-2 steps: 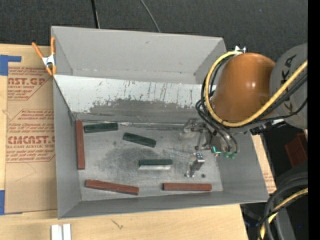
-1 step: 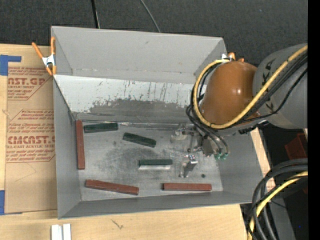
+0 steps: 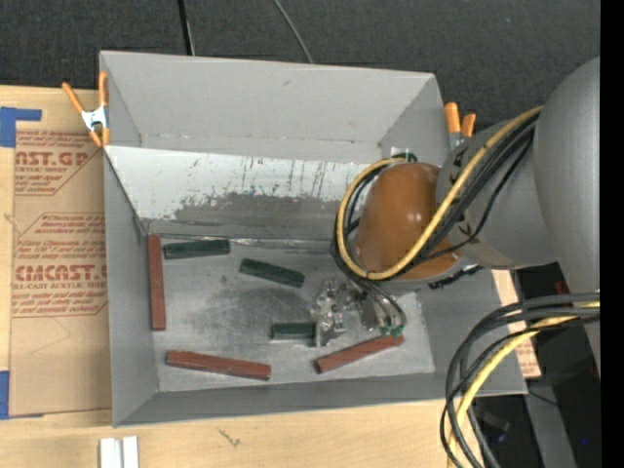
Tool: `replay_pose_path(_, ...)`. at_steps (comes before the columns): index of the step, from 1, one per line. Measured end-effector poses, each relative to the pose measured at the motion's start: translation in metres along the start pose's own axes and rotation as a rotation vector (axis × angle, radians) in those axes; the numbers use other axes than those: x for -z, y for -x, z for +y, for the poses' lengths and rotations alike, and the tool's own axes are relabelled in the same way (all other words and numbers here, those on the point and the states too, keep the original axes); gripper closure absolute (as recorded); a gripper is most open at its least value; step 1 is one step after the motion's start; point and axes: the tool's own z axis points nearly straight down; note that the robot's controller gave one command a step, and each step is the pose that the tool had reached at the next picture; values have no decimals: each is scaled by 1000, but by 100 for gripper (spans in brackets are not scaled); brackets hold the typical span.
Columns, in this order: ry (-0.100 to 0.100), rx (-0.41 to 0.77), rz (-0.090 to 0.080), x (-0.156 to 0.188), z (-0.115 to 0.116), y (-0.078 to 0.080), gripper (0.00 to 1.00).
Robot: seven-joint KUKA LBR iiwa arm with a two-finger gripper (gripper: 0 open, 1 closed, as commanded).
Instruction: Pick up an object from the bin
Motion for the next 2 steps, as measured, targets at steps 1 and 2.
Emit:
replay_pose_path(1, 0, 0, 0, 0, 0, 0, 100)
replay_pose_path(2, -1, -32, 2, 133, 5, -14, 100)
